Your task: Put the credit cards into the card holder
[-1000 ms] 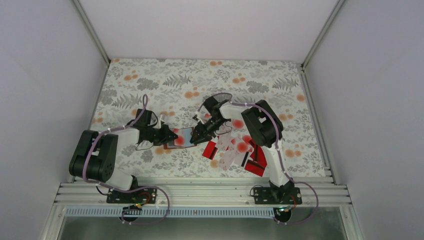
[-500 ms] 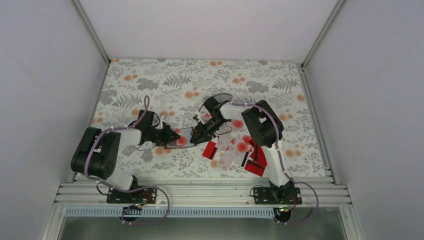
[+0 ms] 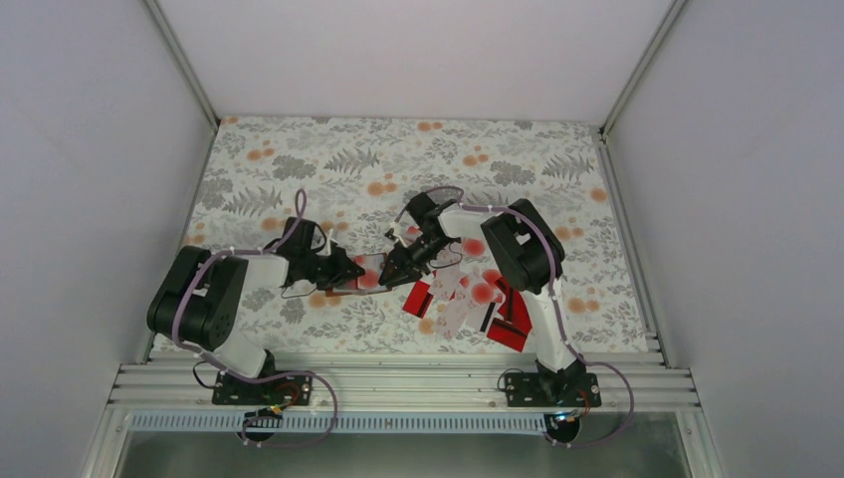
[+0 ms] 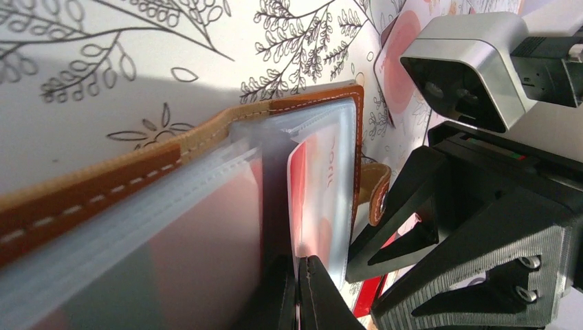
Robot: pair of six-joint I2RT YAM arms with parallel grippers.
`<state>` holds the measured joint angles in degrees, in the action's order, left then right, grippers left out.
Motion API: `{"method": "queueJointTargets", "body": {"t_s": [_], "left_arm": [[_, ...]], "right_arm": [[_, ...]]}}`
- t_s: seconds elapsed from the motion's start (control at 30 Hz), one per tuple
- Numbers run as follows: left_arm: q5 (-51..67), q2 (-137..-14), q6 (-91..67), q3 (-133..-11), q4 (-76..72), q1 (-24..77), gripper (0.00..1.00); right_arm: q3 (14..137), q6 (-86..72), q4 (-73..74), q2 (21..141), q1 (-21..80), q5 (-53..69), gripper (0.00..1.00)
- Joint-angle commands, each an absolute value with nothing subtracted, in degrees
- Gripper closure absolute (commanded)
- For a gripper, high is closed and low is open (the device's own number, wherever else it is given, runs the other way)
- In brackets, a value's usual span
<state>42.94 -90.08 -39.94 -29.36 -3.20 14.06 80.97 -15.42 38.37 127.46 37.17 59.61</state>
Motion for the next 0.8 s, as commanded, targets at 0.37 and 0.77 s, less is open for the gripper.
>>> {"method": "queueJointTargets", "body": {"t_s": [0.37,0.77], "left_arm": [[35.9,-91.7,-41.4,-32.4,3.8,18.9,0.95],[24.6,-91.0,-39.0,-42.3,20.7,23.9,0.70]], "right_arm": [[79.5,-14.9,37.4,129.3,36.8,53.5,0.72],[79.7,-15.0,37.0,129.5,36.6,54.4,0.72]]}}
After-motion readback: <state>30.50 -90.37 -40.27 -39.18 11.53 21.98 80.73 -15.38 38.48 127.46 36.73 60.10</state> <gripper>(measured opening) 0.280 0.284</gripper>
